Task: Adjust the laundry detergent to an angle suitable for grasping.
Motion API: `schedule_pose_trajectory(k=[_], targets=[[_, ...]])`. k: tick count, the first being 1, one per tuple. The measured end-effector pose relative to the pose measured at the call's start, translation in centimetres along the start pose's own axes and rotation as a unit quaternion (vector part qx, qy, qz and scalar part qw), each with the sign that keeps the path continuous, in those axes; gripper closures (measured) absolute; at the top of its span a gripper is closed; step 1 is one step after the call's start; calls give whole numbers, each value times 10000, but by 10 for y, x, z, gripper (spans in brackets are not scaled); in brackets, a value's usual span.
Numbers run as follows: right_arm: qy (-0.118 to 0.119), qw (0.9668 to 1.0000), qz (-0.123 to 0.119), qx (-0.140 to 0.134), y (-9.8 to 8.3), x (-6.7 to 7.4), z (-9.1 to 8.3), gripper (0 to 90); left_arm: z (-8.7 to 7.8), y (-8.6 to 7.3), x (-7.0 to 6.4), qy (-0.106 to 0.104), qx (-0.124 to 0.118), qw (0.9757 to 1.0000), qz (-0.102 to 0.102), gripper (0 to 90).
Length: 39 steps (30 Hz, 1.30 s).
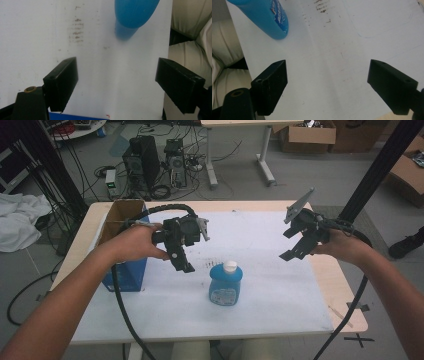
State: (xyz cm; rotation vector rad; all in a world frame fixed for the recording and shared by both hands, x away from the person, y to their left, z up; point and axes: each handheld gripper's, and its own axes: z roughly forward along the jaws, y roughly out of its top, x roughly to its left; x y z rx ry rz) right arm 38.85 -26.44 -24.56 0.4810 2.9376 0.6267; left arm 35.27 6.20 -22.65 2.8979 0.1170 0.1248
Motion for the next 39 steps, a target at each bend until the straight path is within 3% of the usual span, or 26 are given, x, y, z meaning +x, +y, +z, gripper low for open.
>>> schedule_pose_trajectory(k=[11, 12, 21, 39], targets=[[106, 9992, -144, -351, 3, 33, -3, 165, 0, 2, -2, 14, -7, 10000, 12, 191], [176, 9986, -209, -444, 5, 41, -2, 164, 0, 2, -2, 24, -7, 10000, 23, 191], [336, 9965, -327, -695, 14, 63, 12, 164, 3, 2, 1, -7, 1, 10000, 3, 191], [460, 9917, -255, -1169, 13, 74, 39, 159, 4, 0, 2, -16, 25, 10000, 5, 191]])
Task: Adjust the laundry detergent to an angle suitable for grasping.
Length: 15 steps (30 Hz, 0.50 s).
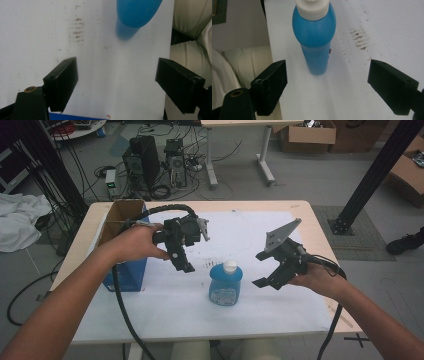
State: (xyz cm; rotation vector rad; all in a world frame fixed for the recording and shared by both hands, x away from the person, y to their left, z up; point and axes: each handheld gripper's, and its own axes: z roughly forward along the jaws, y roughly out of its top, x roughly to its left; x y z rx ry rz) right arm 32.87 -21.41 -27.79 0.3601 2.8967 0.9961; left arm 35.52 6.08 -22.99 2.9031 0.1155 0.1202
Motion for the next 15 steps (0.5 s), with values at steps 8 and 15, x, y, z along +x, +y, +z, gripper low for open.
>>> schedule_pose_trajectory(k=[8, 15], targets=[[63, 9999, 20, -116, -5, 3, 16, 159, 1, 1, 0, 7, -10, 10000, -7, 191], [84, 9996, 2, -258, -6, 5, 28, 159, 1, 1, 0, -11, 6, 10000, -10, 191]])
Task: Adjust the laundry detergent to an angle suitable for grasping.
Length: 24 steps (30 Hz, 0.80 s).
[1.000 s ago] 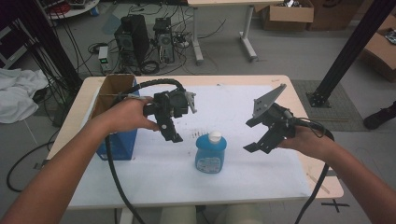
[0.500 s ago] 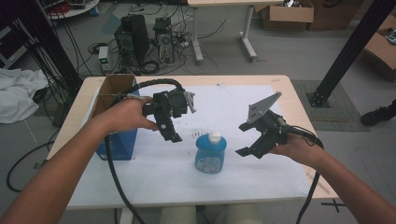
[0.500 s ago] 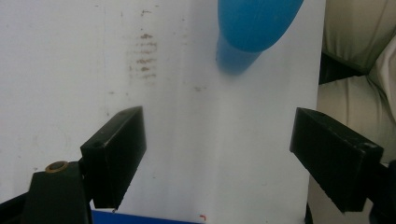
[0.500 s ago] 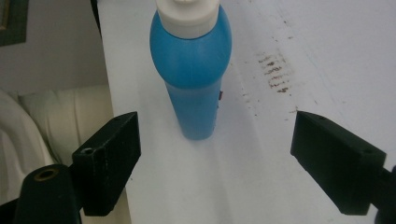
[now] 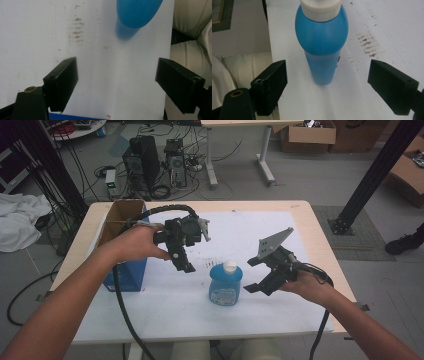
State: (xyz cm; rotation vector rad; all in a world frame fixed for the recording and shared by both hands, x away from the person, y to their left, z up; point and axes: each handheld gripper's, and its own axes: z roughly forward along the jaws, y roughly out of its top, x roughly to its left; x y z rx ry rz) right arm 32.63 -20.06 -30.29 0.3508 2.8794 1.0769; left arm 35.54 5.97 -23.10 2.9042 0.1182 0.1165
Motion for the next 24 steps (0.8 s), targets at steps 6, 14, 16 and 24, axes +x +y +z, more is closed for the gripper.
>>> schedule_pose_trajectory(k=[6, 14, 16, 24], targets=[[15, 10000, 21, -45, -2, 0, 10, 158, 0, 0, 0, 10, 9, 10000, -5, 191], [27, 9999, 11, -157, -5, 2, 24, 157, 1, 0, 1, 16, 35, 10000, 41, 191], [47, 9998, 40, -180, -6, 2, 26, 157, 1, 0, 0, 5, 34, 10000, 14, 191], [32, 9996, 7, -285, -6, 4, 35, 155, 2, 1, 0, -3, 32, 10000, 11, 191]])
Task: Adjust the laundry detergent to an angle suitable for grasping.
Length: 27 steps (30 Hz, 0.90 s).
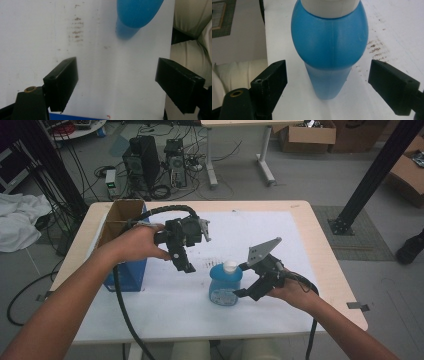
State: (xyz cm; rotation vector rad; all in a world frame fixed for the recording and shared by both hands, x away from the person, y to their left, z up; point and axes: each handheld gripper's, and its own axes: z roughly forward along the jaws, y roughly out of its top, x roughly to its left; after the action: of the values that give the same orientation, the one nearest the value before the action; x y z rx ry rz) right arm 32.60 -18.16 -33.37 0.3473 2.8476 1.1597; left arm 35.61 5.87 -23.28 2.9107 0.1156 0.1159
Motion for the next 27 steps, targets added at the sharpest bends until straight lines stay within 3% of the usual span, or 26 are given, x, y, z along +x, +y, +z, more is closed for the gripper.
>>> schedule_pose_trajectory(k=[27], targets=[[19, 9994, 22, -334, -4, -2, 25, 187, 1, -1, 1, -3, 25, 10000, -25, 192]])
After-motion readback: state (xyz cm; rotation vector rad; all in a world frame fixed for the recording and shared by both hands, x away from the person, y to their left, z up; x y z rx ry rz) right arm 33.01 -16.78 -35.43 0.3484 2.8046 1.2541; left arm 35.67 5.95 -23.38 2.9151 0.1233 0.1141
